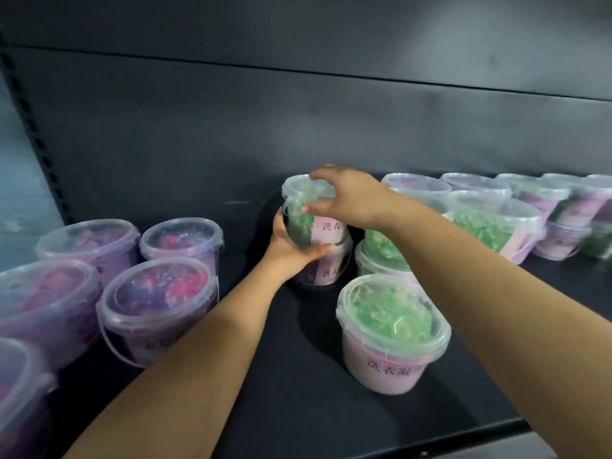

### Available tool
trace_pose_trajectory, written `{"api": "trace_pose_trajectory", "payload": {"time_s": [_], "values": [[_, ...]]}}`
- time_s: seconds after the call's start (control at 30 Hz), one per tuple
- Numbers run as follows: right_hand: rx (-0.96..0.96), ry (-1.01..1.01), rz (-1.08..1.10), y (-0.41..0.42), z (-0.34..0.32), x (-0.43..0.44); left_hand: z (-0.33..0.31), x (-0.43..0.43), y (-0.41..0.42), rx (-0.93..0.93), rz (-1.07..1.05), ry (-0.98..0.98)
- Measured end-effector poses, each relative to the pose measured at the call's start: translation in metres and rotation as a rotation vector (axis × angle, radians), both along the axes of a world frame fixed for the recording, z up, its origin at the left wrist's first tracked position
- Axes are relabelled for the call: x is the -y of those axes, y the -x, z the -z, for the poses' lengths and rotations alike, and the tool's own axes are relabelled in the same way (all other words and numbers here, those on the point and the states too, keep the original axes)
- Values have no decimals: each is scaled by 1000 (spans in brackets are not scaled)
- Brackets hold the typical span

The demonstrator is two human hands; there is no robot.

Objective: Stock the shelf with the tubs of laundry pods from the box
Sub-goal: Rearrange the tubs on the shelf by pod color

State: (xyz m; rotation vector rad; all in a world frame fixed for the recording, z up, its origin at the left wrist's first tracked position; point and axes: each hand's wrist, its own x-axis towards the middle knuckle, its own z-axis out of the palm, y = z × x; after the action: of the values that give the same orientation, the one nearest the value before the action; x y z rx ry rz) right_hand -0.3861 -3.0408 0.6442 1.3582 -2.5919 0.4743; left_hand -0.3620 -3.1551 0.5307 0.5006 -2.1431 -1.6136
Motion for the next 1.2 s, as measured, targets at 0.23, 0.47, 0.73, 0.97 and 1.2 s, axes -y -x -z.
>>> {"api": "trace_pose_trajectory", "payload": {"time_s": [0.23, 0.47, 0.73, 0.97, 1.2], "values": [[-37, -267, 91, 22, -8, 17, 4, 7, -7, -4, -8, 48], [197, 42, -26, 34, -27, 7, 1, -9, -53, 46, -143, 177], [-164, -125, -27, 34, 1, 41, -22, -27, -128, 360, -64, 458], [-126, -337, -110, 31, 50, 54, -25, -34, -182, 413, -37, 444], [81, -256, -353, 3, 34, 30, -22, -30, -230, 325, -18, -1]]}}
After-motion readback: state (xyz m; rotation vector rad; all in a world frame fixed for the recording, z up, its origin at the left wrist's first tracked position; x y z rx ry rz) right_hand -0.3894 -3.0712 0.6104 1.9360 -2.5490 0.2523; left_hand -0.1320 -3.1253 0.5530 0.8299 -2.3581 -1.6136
